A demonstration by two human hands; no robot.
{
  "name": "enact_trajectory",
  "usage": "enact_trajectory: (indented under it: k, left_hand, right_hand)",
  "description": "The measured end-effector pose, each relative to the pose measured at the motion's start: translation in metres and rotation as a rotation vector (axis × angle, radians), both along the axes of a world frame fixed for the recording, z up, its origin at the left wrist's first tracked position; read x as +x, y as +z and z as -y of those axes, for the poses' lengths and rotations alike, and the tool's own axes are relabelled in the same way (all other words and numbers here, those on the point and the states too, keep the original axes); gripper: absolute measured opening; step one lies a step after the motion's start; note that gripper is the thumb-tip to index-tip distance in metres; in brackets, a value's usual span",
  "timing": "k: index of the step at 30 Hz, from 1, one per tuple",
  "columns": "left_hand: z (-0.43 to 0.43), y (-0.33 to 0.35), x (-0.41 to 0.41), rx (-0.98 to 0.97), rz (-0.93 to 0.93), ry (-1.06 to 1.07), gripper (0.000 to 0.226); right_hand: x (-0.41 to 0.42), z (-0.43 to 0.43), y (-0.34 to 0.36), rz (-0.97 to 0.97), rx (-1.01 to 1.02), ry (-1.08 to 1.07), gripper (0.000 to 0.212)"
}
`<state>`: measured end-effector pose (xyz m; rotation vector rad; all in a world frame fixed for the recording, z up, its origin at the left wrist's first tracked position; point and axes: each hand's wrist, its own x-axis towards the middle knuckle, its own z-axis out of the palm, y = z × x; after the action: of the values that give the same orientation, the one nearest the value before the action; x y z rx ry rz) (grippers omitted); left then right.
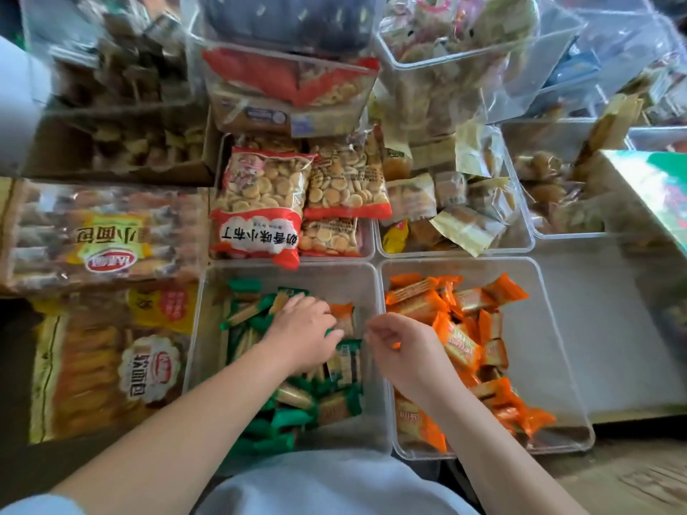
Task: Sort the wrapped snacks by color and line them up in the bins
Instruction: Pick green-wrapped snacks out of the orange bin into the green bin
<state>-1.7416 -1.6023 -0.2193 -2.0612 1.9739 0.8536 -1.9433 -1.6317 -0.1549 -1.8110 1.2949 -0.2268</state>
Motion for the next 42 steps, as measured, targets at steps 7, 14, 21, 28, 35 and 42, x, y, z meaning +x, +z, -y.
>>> enact_trajectory:
  k: [7, 14, 21, 28, 35, 42]
  left_hand:
    - [-0.056, 0.001, 0.035, -0.146, -0.088, 0.112, 0.037]
    - [-0.09, -0.004, 0.051, -0.188, -0.239, 0.256, 0.033]
    - [-0.095, 0.004, 0.057, -0.145, -0.084, 0.255, 0.032]
    - [-0.044, 0.019, 0.051, -0.044, -0.058, 0.19, 0.023]
    - [-0.007, -0.01, 0.033, 0.26, -0.192, 0.139, 0.058]
    - [-0.012, 0.005, 0.014, 0.049, -0.235, 0.288, 0.04]
  right_hand:
    - [0.069, 0.008, -0.041, -0.068, -0.011, 0.052, 0.04]
    - [0.108, 0.039, -0.089, -0.554, 0.263, 0.344, 0.074]
    - [0.093, 0.008, -0.084, -0.474, 0.077, 0.284, 0.031]
    - [0.052, -0.031, -0.036, -0.267, -0.087, 0.155, 0.022]
    - [0.014, -0.016, 0.004, 0.031, 0.011, -0.366, 0.022]
    - [-0.025, -0.02, 0.009, 0.25, 0.109, -0.732, 0.012]
